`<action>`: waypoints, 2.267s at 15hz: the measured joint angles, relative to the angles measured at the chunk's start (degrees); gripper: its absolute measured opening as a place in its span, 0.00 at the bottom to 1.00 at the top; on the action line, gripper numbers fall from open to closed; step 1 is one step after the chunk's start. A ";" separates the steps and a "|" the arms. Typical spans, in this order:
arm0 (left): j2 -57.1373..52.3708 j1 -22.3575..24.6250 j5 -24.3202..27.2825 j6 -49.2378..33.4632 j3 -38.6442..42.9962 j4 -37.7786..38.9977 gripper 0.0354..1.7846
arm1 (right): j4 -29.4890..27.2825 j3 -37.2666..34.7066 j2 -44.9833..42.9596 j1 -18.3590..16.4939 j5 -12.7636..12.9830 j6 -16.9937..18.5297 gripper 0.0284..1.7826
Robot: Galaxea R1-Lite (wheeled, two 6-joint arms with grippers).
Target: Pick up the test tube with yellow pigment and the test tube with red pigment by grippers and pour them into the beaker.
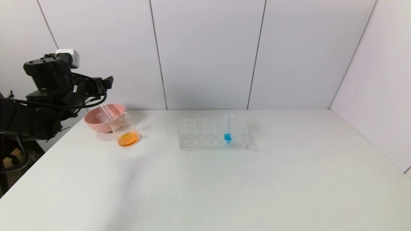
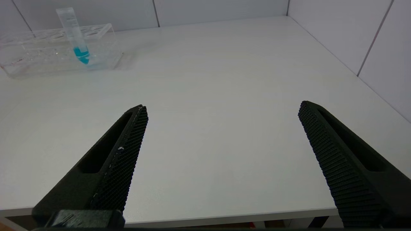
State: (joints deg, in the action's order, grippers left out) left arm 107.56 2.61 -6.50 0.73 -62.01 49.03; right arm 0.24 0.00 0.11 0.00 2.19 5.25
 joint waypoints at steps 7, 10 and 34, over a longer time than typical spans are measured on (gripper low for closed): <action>-26.79 0.02 14.02 0.37 20.81 -3.41 0.99 | 0.00 0.00 0.00 0.00 0.00 0.00 0.96; -38.32 0.87 12.36 2.22 27.43 -4.49 0.99 | 0.00 0.00 0.00 0.00 0.00 0.00 0.96; -107.56 -2.63 5.84 -0.02 61.14 -48.76 0.99 | 0.00 0.00 0.00 0.00 0.00 0.00 0.96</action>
State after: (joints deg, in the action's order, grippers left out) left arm 0.00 -0.02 -0.66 0.71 -0.88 0.27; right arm 0.24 0.00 0.11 0.00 2.19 5.25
